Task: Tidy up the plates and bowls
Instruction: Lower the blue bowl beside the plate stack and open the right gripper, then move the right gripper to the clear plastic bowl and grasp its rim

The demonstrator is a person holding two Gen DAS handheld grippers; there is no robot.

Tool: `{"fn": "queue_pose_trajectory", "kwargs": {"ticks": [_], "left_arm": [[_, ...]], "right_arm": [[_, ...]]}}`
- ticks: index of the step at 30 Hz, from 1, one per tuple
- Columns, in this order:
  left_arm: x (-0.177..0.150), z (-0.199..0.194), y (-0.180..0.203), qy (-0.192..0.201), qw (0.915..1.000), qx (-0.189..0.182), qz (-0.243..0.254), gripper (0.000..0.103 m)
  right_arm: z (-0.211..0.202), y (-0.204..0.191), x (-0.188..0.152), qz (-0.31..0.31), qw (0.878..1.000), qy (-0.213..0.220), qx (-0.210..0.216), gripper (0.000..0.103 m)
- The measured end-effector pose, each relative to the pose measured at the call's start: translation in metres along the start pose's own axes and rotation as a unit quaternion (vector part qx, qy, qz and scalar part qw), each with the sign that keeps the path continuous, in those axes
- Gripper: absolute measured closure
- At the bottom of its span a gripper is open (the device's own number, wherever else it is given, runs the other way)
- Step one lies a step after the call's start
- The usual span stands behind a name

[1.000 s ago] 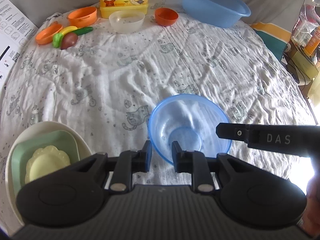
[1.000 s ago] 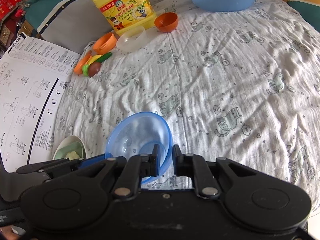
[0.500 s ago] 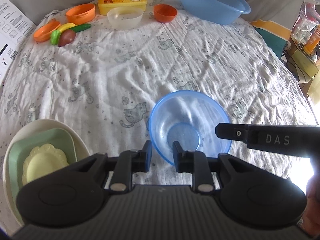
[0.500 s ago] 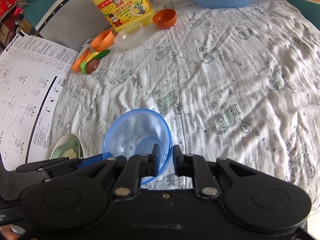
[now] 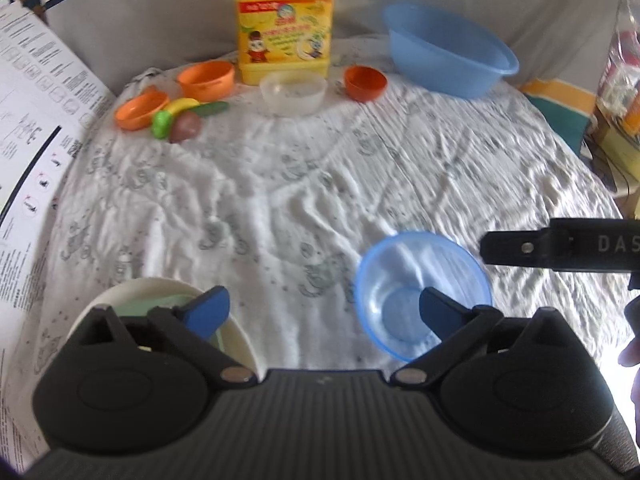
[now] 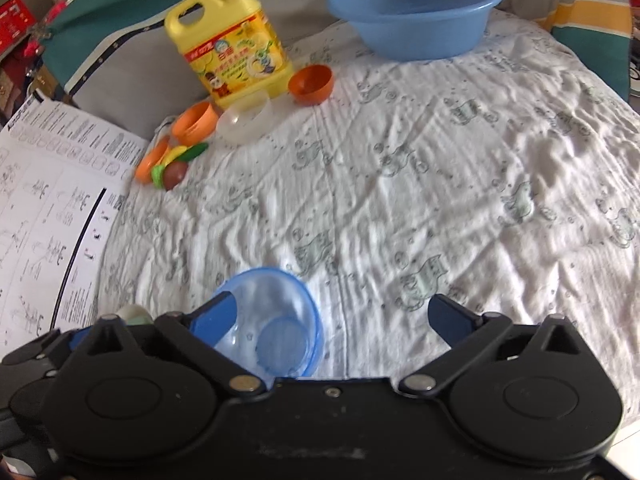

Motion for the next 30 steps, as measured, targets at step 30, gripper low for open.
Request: {"fn": "queue_pose_trajectory", "kwargs": {"ticks": [30], "left_arm": [[0.048, 0.039, -0.050, 0.020, 0.9989, 0.031, -0.028, 0.000]], "right_arm": [[0.045, -0.021, 0.043, -0.021, 1.000, -0.001, -0.003, 0.000]]}}
Point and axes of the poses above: each gripper's, at about its wrist camera, not at the fingertips, and z roughly the way its jaws point, y to its right, x to its top, the point moved 9 cm from there along z, roughly the way its jaws point, and after that the axes turned 13 degrees about y, right-handed, at the moved point
